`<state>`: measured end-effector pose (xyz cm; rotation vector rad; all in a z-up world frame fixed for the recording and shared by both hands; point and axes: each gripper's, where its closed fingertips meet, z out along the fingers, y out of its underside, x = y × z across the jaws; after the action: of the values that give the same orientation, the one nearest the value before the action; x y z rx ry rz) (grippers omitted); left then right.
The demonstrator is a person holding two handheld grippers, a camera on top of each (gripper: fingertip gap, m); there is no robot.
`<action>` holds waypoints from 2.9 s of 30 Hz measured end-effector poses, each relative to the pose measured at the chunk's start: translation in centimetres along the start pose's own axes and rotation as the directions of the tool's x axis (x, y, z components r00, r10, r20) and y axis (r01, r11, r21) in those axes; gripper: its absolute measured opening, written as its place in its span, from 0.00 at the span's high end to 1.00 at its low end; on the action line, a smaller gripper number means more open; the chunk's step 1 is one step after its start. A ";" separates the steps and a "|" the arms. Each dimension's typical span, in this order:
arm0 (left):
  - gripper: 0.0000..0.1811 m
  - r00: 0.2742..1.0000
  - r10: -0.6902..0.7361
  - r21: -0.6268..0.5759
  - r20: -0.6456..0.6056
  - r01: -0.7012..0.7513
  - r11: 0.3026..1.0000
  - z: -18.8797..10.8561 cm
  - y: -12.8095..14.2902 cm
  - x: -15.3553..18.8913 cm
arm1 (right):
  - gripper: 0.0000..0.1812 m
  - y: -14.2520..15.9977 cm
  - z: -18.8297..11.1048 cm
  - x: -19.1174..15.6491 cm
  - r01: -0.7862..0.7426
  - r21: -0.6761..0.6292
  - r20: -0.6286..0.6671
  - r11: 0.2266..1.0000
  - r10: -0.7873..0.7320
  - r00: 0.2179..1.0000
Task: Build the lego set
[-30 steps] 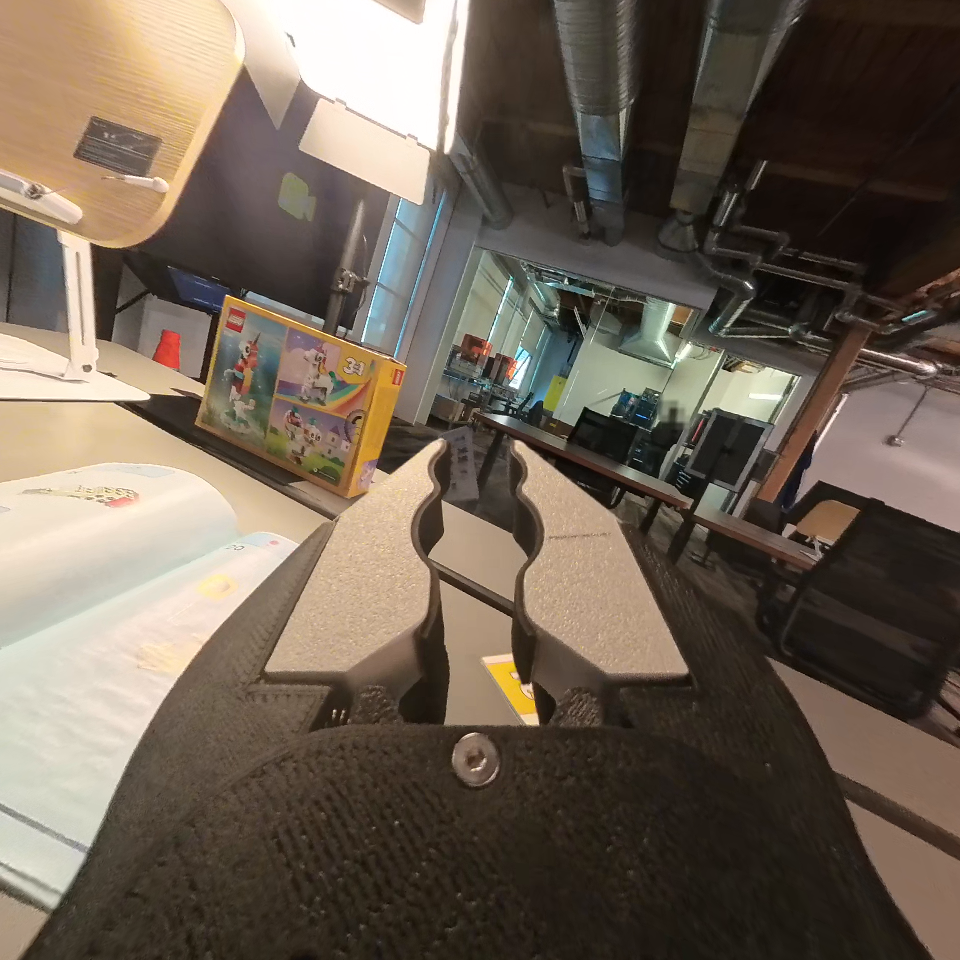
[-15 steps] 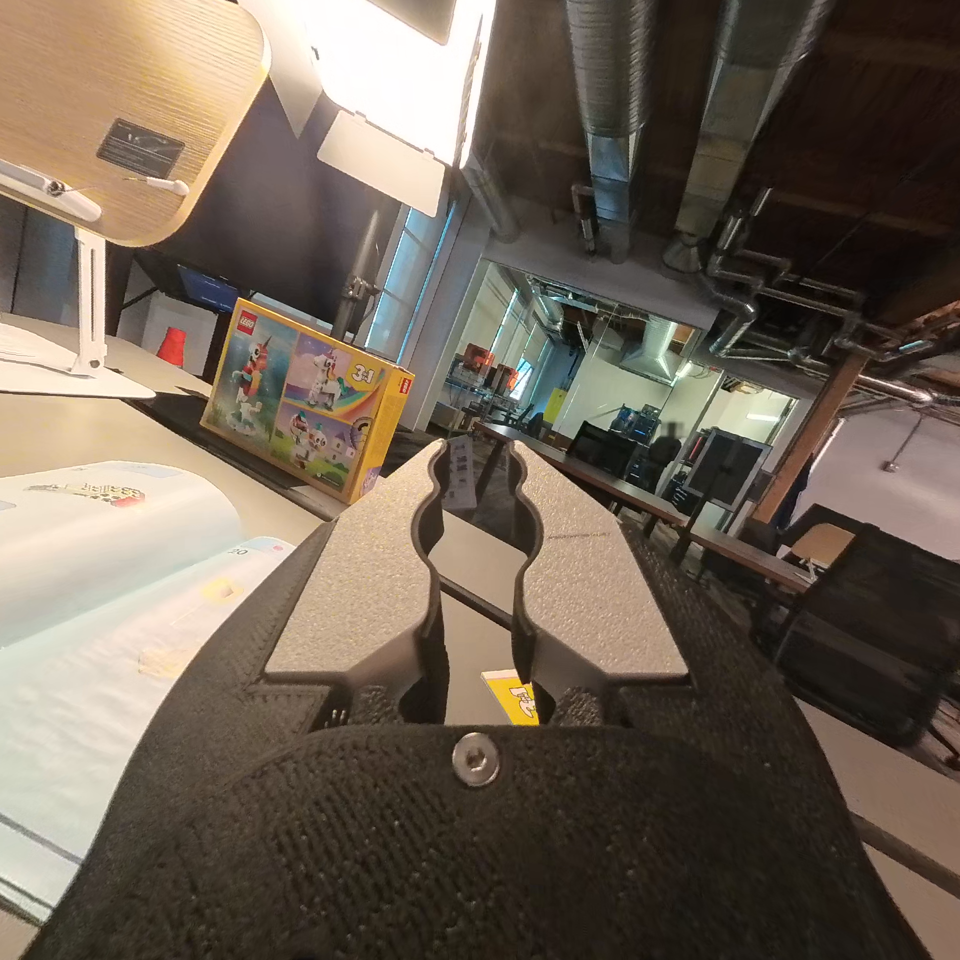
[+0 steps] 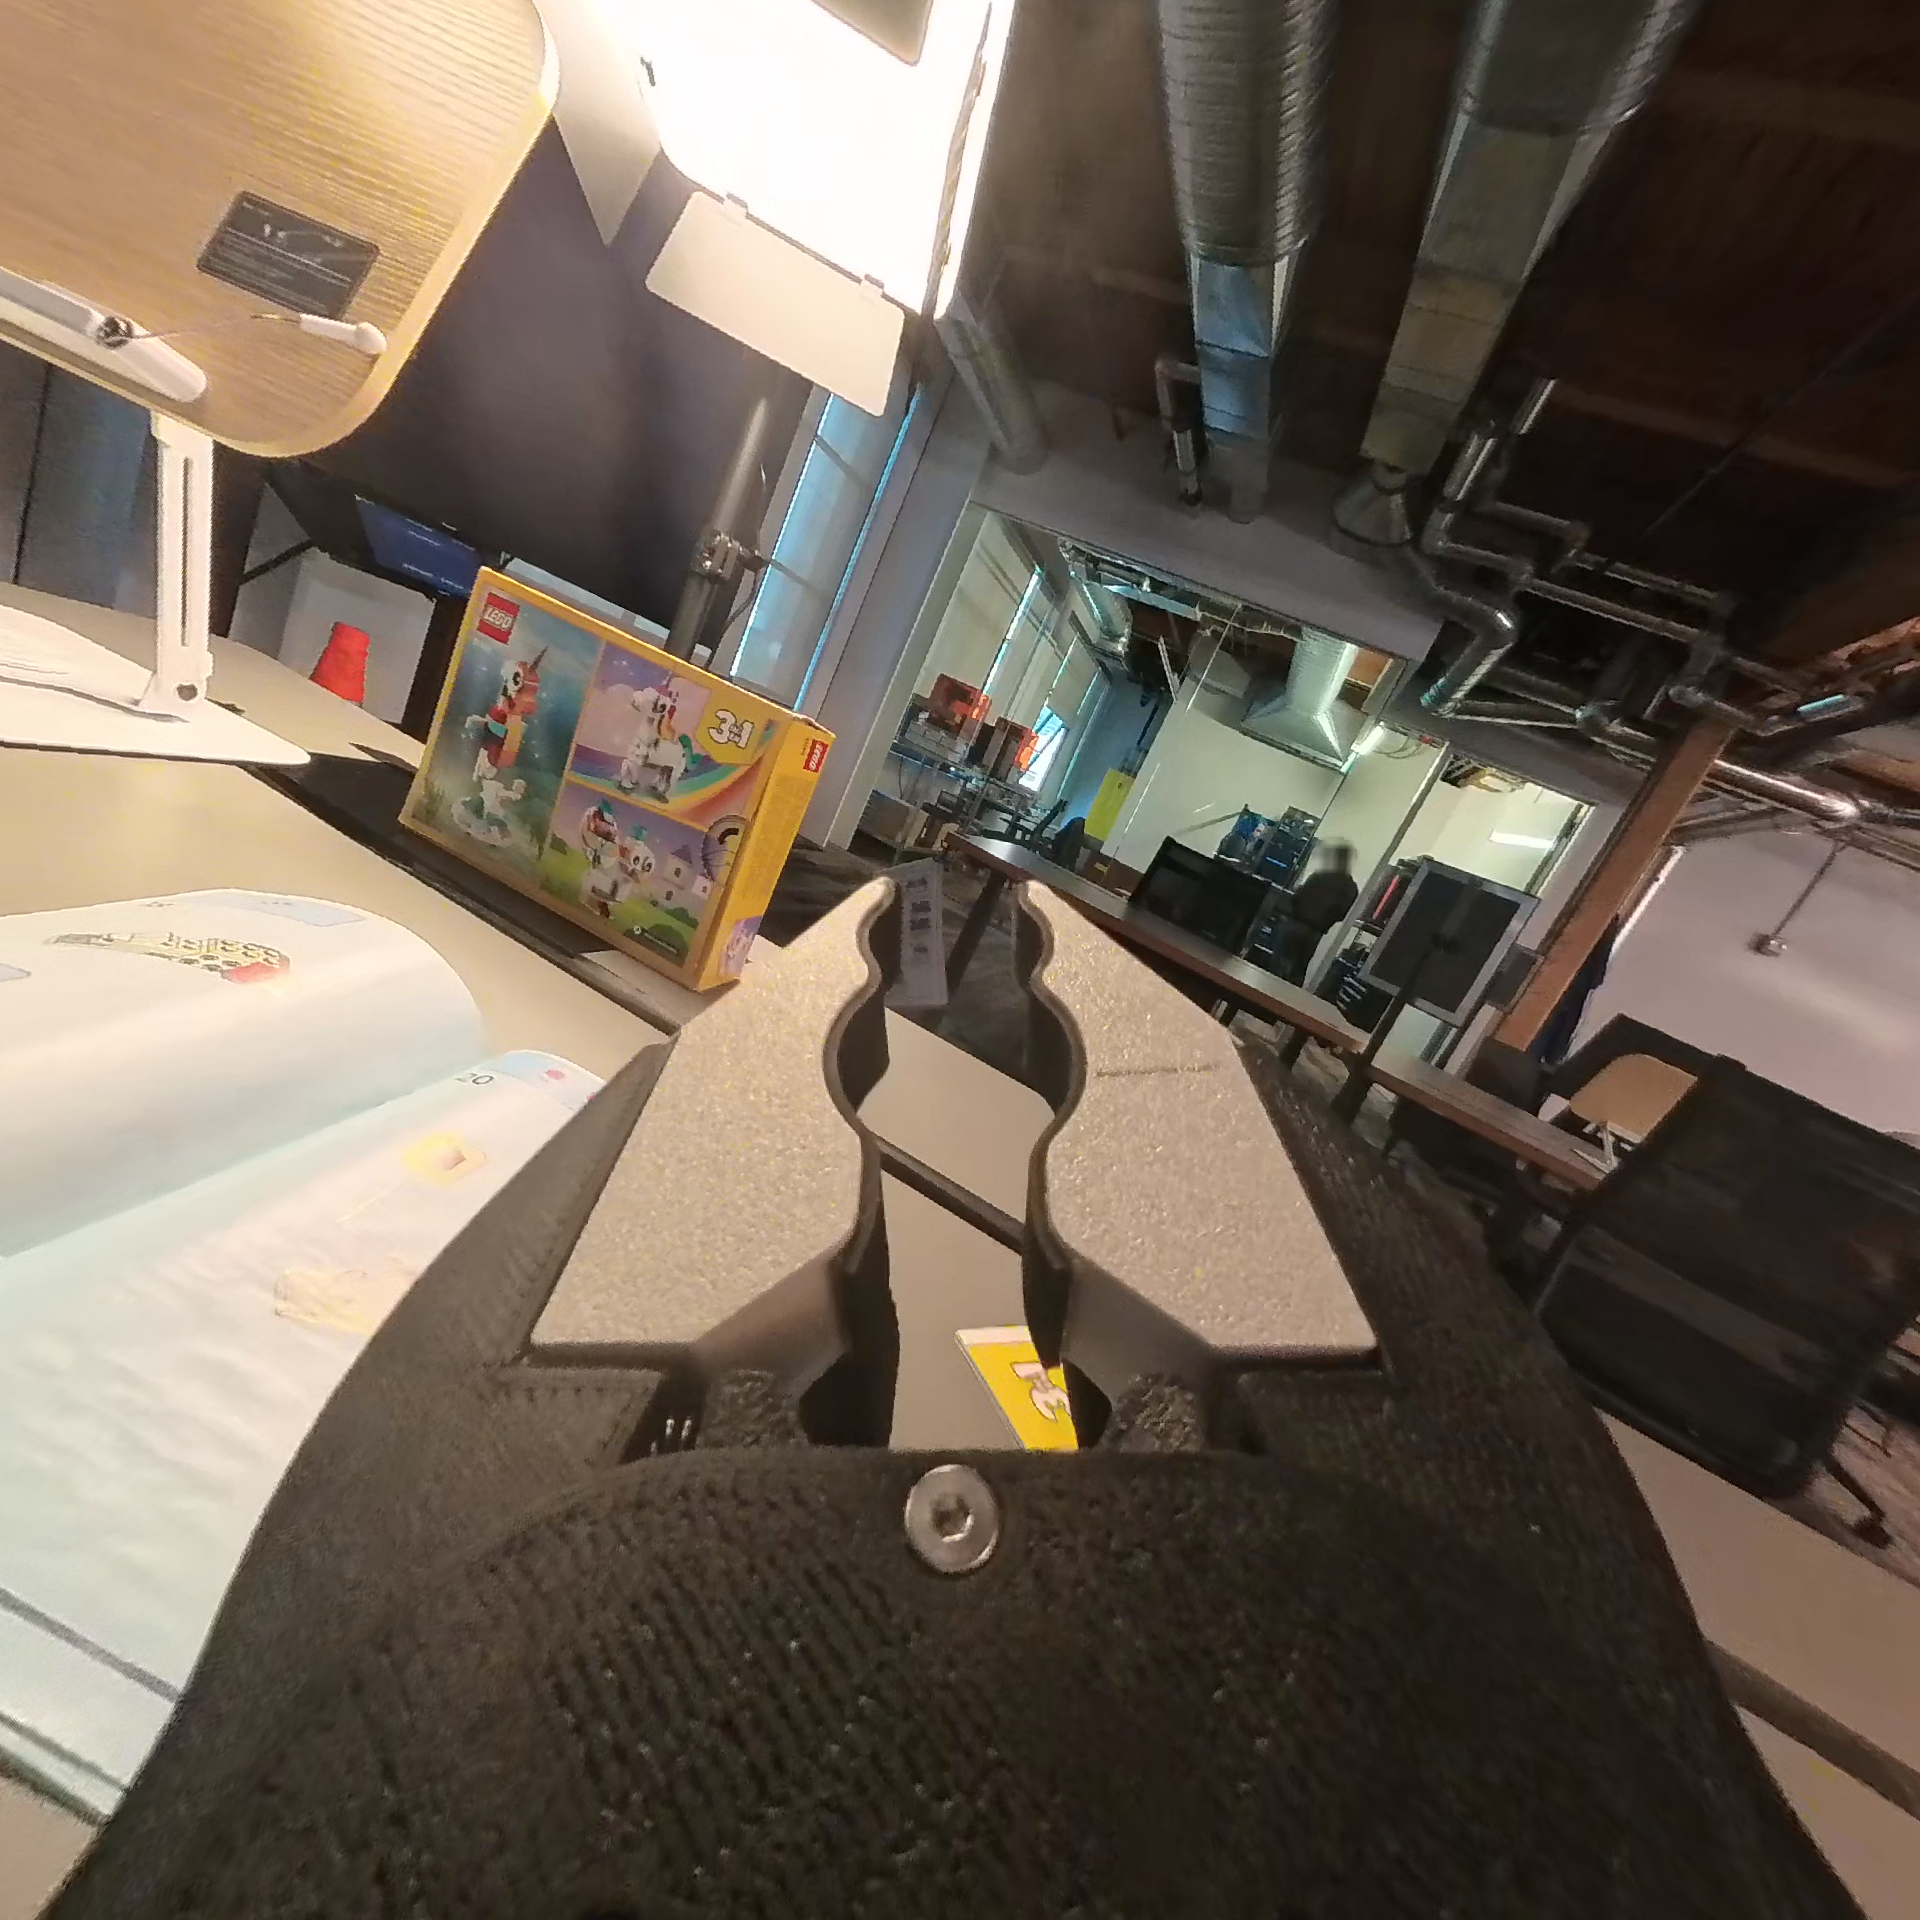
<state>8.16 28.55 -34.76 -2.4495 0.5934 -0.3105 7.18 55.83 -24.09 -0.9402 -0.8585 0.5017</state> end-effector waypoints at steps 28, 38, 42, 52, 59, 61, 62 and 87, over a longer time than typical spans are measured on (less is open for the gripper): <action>0.73 0.896 -0.364 0.287 0.252 0.290 0.913 -19.1 15.1 -16.2 | 0.89 3.4 -0.7 2.5 0.113 -0.231 -0.151 0.966 -0.150 0.977; 0.75 0.999 -0.021 0.132 0.046 0.015 0.991 -14.8 15.8 -10.8 | 0.89 3.9 -0.8 3.5 0.079 -0.252 -0.195 0.964 -0.131 0.972; 0.85 0.999 -0.009 0.123 0.052 0.003 0.992 -13.4 15.0 -10.9 | 0.90 4.1 -0.7 3.1 0.110 -0.268 -0.177 0.957 -0.162 0.971; 0.92 0.994 -0.107 0.062 0.037 0.104 0.993 -11.5 15.1 -12.0 | 0.90 4.0 -0.6 3.1 0.114 -0.266 -0.179 0.957 -0.165 0.970; 0.92 0.994 -0.106 0.004 -0.002 0.106 0.994 -10.9 15.8 -11.9 | 0.90 3.9 -0.7 3.2 0.104 -0.257 -0.182 0.961 -0.153 0.971; 0.93 0.995 -0.097 -0.006 -0.001 0.097 0.995 -10.7 15.8 -12.0 | 0.90 3.9 -0.7 3.2 0.100 -0.253 -0.183 0.962 -0.150 0.972; 0.93 0.995 -0.096 -0.016 -0.003 0.096 0.995 -10.6 15.9 -12.0 | 0.90 3.9 -0.7 3.2 0.098 -0.252 -0.184 0.963 -0.147 0.972; 0.97 0.954 -0.226 0.658 0.196 0.042 0.752 -23.8 3.6 -10.2 | 0.92 2.4 -1.3 4.0 -0.055 -0.119 -0.199 0.991 0.030 0.980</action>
<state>-10.25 19.07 -18.85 -1.8046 0.1393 -0.1941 10.55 59.22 -24.86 -1.1052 -0.6972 0.3870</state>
